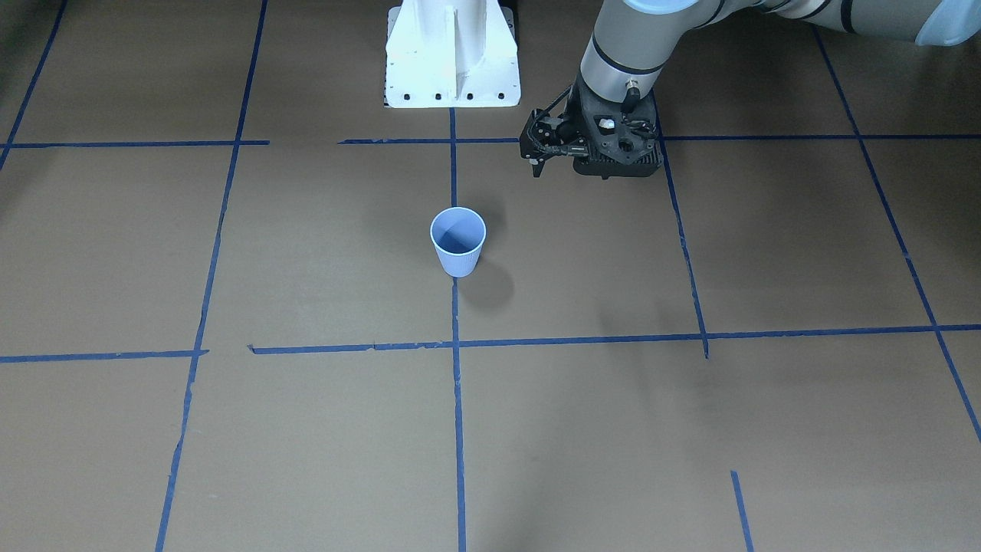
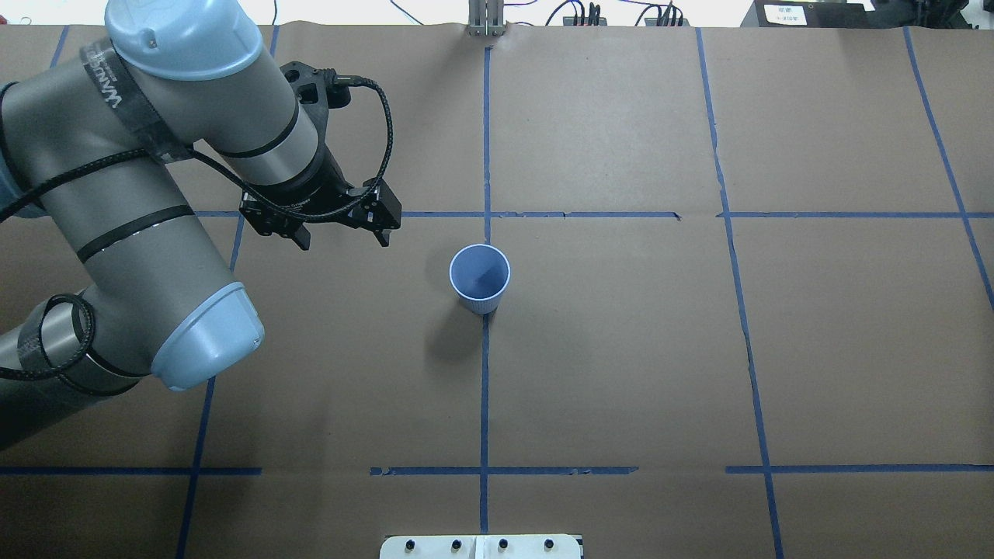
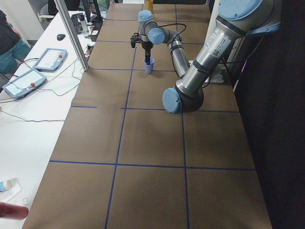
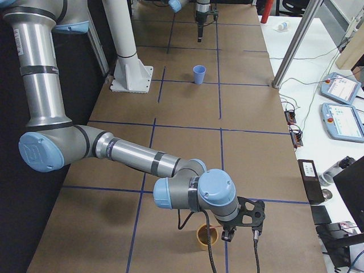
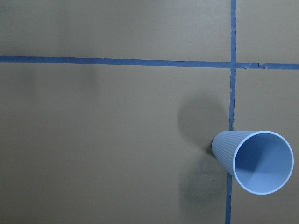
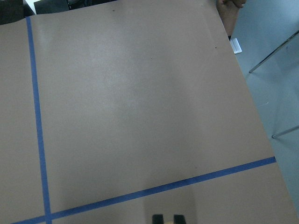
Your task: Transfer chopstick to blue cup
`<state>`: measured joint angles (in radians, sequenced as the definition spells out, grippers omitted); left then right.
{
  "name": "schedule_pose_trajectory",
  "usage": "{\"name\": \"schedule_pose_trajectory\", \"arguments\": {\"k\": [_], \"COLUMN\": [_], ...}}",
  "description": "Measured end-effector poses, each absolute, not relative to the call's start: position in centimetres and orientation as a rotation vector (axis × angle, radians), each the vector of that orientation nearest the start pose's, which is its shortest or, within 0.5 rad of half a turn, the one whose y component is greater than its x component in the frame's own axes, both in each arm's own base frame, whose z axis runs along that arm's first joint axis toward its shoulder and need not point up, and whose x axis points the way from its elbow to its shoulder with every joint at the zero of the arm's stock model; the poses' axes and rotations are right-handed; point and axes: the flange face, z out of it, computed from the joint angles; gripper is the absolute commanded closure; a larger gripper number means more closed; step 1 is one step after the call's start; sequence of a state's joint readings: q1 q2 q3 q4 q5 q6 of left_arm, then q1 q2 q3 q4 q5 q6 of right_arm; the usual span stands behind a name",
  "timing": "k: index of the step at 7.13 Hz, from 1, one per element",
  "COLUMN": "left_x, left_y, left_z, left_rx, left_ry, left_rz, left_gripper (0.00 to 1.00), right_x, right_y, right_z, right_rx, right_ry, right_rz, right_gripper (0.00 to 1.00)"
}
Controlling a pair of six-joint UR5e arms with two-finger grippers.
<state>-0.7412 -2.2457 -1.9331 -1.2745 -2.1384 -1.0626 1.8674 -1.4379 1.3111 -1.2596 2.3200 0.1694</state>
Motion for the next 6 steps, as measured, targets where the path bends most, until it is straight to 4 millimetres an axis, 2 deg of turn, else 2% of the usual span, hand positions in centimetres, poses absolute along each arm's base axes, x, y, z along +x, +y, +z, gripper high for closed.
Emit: {"name": "schedule_pose_trajectory", "arguments": {"k": [2, 3, 4, 5, 6], "left_x": [38.5, 38.5, 38.4, 38.2, 37.5], "left_y": [-46.1, -46.0, -45.9, -45.9, -46.4], "left_z": [15.2, 15.4, 16.1, 17.0, 18.0], "left_rx": [-0.019, -0.019, -0.019, -0.016, 0.0], "left_ry": [0.898, 0.897, 0.894, 0.89, 0.882], "left_rz": [-0.008, -0.005, -0.003, 0.001, 0.016], "left_gripper": [0.0, 0.0, 0.0, 0.0, 0.0], "right_x": [25.3, 26.1, 26.1, 25.2, 22.9], "right_y": [-49.6, -49.1, -49.8, -51.5, -53.5], "right_z": [63.6, 59.9, 54.2, 48.1, 42.5], "right_rx": [0.229, 0.214, 0.191, 0.158, 0.126], "right_ry": [-0.727, -0.72, -0.715, -0.717, -0.723], "right_rz": [0.312, 0.28, 0.256, 0.236, 0.216], "right_gripper": [1.0, 1.0, 1.0, 1.0, 1.0]}}
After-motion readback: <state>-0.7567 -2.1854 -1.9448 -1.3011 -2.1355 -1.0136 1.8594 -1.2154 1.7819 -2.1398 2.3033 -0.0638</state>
